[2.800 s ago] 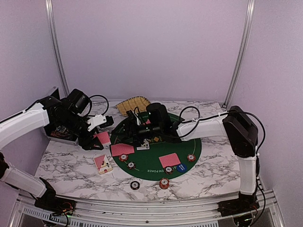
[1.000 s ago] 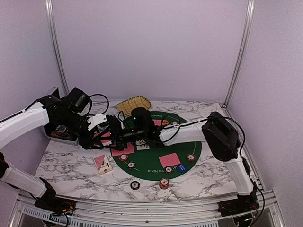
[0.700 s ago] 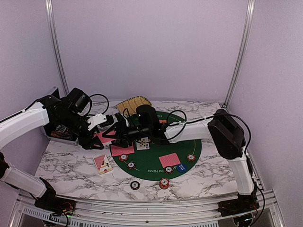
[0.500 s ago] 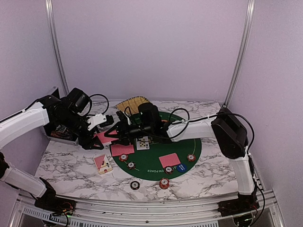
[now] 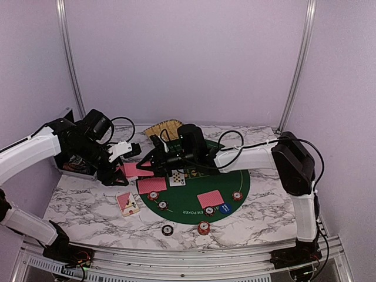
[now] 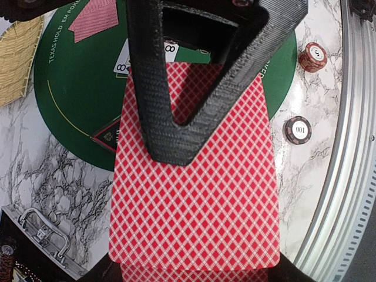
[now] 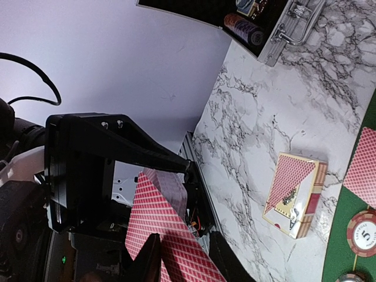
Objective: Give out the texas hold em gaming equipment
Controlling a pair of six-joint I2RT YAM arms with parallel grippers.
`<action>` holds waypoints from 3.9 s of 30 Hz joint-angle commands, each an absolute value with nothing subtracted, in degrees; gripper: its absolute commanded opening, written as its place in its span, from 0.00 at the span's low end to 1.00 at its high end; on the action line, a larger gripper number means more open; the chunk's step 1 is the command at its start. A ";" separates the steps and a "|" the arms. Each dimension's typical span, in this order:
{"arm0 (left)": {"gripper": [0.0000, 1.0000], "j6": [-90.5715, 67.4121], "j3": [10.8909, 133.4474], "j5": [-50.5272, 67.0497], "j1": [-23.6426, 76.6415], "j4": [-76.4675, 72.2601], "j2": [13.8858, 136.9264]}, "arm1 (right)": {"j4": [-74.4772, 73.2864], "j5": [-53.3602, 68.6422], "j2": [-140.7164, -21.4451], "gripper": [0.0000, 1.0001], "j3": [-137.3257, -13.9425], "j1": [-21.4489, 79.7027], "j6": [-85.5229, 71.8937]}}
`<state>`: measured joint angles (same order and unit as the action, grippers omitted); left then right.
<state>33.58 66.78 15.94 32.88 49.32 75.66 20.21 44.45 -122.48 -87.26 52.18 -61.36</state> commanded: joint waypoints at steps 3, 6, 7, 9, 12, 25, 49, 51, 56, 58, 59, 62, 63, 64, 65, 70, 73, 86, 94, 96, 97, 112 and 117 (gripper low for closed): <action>0.00 33.53 67.32 16.42 32.52 49.57 74.82 | 17.55 44.45 -119.09 0.20 -86.42 51.14 -59.93; 0.00 33.56 67.27 16.31 32.52 49.57 74.82 | 16.55 44.73 -118.28 0.13 -86.16 50.62 -59.27; 0.00 33.57 67.24 16.31 32.52 49.57 74.85 | 15.89 44.74 -117.88 0.11 -86.14 50.37 -58.69; 0.00 33.55 67.19 16.23 32.52 49.57 74.88 | 14.13 44.73 -117.04 0.08 -85.98 49.75 -57.58; 0.00 33.53 67.15 16.26 32.52 49.54 74.95 | 11.12 44.50 -115.51 0.06 -85.81 48.46 -55.54; 0.00 33.49 67.00 15.81 32.52 49.66 74.47 | -16.67 32.44 -111.77 0.00 -92.91 41.96 -34.08; 0.00 33.20 67.46 15.56 32.52 49.66 74.67 | -20.03 -38.27 -125.97 0.00 -100.04 57.17 23.00; 0.00 33.19 67.50 15.69 32.52 49.66 74.52 | -18.22 -39.61 -127.26 0.00 -99.14 57.66 25.35; 0.00 33.34 67.33 15.48 32.52 49.66 74.50 | -10.50 -44.91 -129.35 0.00 -94.09 59.02 33.18; 0.00 33.40 67.19 15.45 32.51 49.65 74.50 | -9.16 -45.18 -130.20 0.00 -93.62 58.97 34.02; 0.00 33.42 67.15 15.39 32.52 49.66 74.59 | -8.59 -45.12 -130.51 0.00 -93.39 58.91 34.30; 0.00 33.45 67.10 15.30 32.52 49.66 74.57 | -8.37 -43.10 -131.13 0.00 -93.49 58.92 33.64; 0.00 33.48 67.14 15.25 32.52 49.66 74.49 | -9.09 -42.26 -131.35 0.00 -93.86 58.97 32.76; 0.00 33.49 67.15 15.21 32.52 49.66 74.48 | -9.97 -41.20 -131.47 0.02 -94.43 58.95 31.70; 0.00 33.50 67.13 15.21 32.52 49.66 74.39 | -10.60 -39.93 -131.42 0.04 -94.61 58.97 30.42; 0.00 33.48 66.97 15.13 32.52 49.66 74.06 | -12.71 -35.23 -129.87 0.23 -93.49 58.90 26.93; 0.00 33.48 66.88 15.05 32.52 49.66 74.02 | -13.58 -33.32 -128.65 0.31 -92.26 58.81 25.29; 0.00 33.32 67.31 15.41 32.52 49.66 74.24 | -15.13 -27.34 -123.00 0.61 -88.48 57.84 19.46; 0.00 33.31 67.59 15.46 32.52 49.66 74.43 | -16.23 -20.16 -116.32 0.75 -89.20 54.36 12.12; 0.00 33.19 67.58 15.57 32.52 49.66 74.37 | -16.82 -16.63 -114.17 0.81 -90.35 52.76 8.49; 0.00 33.22 67.59 15.68 32.52 49.66 74.32 | -17.17 -14.77 -113.62 0.86 -91.19 51.97 5.99; 0.00 33.05 67.94 15.53 32.52 49.60 74.50 | -7.57 26.56 -112.03 0.99 -92.29 48.55 -31.29; 0.00 33.04 68.03 15.43 32.52 49.53 74.56 | -0.74 33.72 -113.64 0.99 -90.89 48.86 -39.68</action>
